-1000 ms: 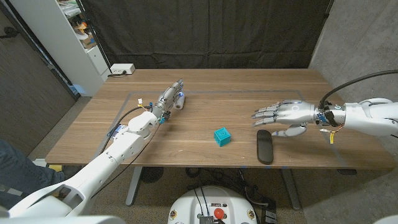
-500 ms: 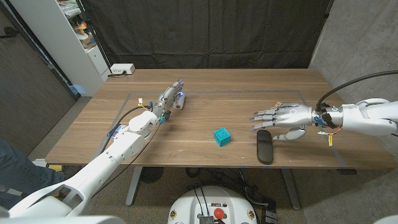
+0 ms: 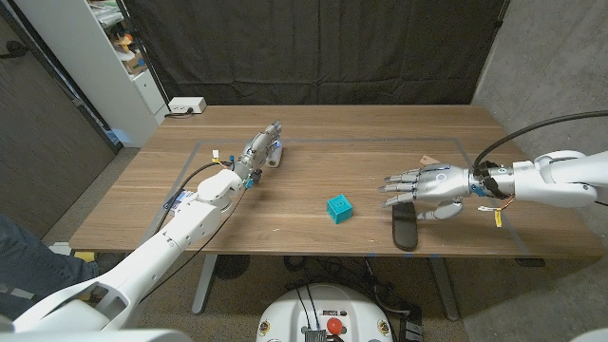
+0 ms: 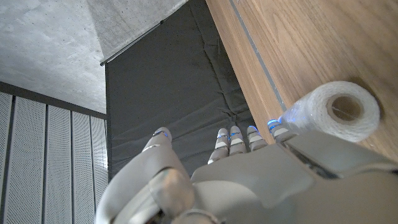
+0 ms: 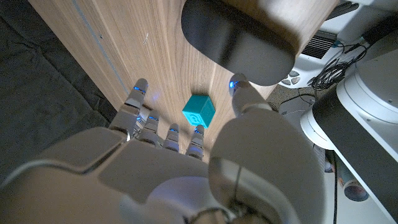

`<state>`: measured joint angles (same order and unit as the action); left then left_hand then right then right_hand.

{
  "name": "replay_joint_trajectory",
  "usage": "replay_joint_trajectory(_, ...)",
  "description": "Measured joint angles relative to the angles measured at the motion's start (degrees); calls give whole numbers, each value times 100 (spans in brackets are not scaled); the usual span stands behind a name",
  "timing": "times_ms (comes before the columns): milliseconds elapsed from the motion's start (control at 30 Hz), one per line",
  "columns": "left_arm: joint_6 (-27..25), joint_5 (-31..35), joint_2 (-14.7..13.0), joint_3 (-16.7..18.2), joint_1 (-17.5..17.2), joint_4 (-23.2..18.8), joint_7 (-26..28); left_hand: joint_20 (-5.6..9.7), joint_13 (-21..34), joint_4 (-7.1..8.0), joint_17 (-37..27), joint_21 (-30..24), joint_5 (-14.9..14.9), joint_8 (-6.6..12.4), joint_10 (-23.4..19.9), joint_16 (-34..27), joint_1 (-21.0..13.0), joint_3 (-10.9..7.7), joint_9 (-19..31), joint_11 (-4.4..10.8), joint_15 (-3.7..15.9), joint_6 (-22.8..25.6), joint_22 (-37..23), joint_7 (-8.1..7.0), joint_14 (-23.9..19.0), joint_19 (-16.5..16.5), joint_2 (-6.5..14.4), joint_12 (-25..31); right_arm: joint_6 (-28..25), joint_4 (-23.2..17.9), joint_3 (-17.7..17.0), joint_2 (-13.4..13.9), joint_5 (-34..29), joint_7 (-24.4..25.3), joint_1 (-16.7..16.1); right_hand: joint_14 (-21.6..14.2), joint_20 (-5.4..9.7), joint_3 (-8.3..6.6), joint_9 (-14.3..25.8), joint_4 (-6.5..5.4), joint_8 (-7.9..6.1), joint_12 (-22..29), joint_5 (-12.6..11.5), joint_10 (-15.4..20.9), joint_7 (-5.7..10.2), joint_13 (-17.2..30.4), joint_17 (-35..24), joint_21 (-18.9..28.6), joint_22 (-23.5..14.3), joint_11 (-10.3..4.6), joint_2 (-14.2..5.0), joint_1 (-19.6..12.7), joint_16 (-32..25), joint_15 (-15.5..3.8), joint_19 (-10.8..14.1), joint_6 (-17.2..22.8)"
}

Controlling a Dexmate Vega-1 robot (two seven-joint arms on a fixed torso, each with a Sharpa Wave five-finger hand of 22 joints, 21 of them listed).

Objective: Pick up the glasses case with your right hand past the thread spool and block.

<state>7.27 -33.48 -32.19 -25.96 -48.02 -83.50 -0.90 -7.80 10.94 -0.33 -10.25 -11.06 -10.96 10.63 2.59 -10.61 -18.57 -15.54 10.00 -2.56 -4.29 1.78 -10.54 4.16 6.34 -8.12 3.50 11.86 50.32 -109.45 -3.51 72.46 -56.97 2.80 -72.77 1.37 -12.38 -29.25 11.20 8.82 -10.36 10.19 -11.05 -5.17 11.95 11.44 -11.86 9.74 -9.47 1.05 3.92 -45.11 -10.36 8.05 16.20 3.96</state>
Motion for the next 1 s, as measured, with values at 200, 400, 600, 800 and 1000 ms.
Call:
replay_joint_trajectory(200,-8,0,-2,-2,-33,-23,15,0,0,-8,0,-42,0,0,0,0,0,8,0,0,0,8,0,-8,0,0,0,0,-252,-38,282,166,-118,-32,138,91,-14,23,0,-23,0,0,0,-69,-39,0,0,0,0,7,22,22,0,-28,-95,-39)
replay_joint_trajectory(400,-8,-16,-3,8,-73,-40,29,3,0,-23,0,-42,0,0,0,0,0,23,0,0,0,8,0,-8,0,0,0,0,-401,-36,461,271,-110,-19,238,91,-11,23,0,-23,-27,1,-43,-71,-37,0,0,0,0,9,68,68,0,-28,-174,-37)
replay_joint_trajectory(600,-8,-34,-3,25,-97,-45,44,-17,0,-23,0,-43,0,0,0,0,0,23,0,0,0,7,0,-8,0,24,0,0,-536,0,826,478,-26,-14,449,132,-14,47,0,-46,-27,23,-43,-112,-17,1,0,0,0,50,113,113,0,12,-255,-17)
replay_joint_trajectory(800,1,-62,0,36,-116,-51,63,-30,0,-23,0,-44,0,0,0,0,22,23,0,0,0,7,0,-8,0,10,22,0,-657,2,1112,624,59,-41,613,132,0,47,1,-46,-27,23,-43,-138,-17,1,1,0,0,123,113,113,-25,12,-330,-17)
replay_joint_trajectory(1000,2,-70,0,39,-126,-65,80,-30,0,-23,0,-45,0,0,0,0,22,23,0,0,0,38,0,-39,0,10,22,0,-739,1,1384,764,72,-14,734,131,31,47,0,-46,-61,68,-84,-102,6,2,15,0,0,114,143,143,-27,12,-359,34)
